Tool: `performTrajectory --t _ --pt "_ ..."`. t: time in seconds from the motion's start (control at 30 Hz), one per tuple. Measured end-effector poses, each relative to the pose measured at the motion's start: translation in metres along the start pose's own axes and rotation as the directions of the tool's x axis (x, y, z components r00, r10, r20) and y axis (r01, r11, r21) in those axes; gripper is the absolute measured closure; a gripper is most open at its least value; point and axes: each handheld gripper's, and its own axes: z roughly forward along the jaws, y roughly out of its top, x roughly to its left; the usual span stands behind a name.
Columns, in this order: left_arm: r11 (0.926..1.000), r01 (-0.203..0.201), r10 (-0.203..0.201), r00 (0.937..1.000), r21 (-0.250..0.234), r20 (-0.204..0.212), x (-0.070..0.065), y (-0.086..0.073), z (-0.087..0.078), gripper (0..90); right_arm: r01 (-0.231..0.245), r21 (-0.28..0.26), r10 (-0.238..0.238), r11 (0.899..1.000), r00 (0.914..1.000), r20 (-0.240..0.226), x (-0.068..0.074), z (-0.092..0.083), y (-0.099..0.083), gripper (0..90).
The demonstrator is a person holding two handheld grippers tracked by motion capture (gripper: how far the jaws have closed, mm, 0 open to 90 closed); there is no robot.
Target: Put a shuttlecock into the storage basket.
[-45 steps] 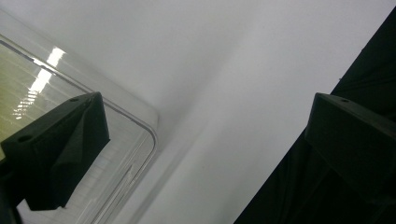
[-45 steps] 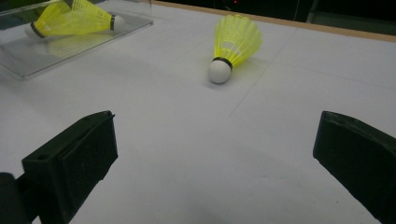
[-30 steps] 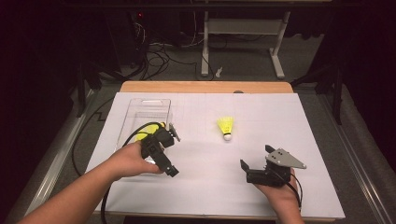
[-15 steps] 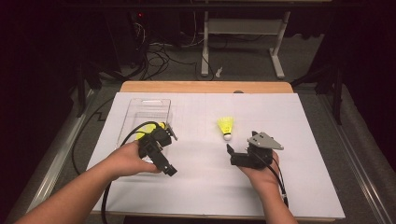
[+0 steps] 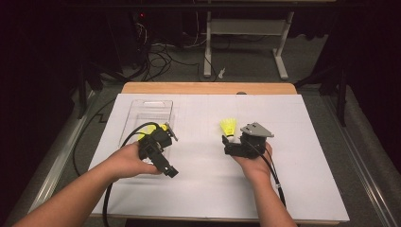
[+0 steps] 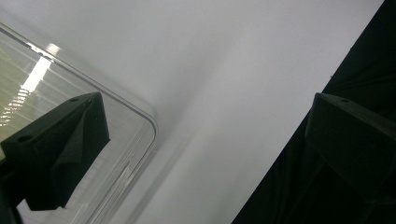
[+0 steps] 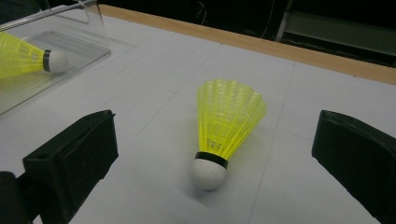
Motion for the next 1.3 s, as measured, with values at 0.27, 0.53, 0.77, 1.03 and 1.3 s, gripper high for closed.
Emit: performTrajectory --t 0.27,0.53,0.77,1.03,1.3 --pt "1.0 -0.007 0.007 1.0 -0.002 0.001 0.001 -0.001 -0.003 0.5 -0.014 0.043 0.014 0.999 0.9999 0.004 -0.005 0.012 0.002 5.3" --pt "0.9999 0.0 0.001 0.9999 -0.013 0.011 0.001 -0.003 -0.005 0.5 -0.039 0.096 0.039 0.995 0.9992 -0.002 -0.004 0.026 -0.002 15.6" --pt "0.9999 -0.004 0.004 0.9999 -0.014 0.016 0.002 -0.005 -0.006 0.6 -0.092 0.151 0.091 0.984 0.9958 0.01 -0.007 0.034 -0.009 24.1" --pt "0.9999 0.008 -0.008 0.9998 -0.014 0.016 0.006 -0.006 -0.005 0.6 -0.128 0.195 0.127 0.972 0.9917 0.018 -0.008 0.041 -0.012 38.6" --pt "0.9999 0.001 -0.001 0.9998 -0.015 0.019 0.007 -0.006 -0.006 0.6 -0.135 0.233 0.131 0.963 0.9909 0.032 -0.005 0.046 -0.014 47.4"
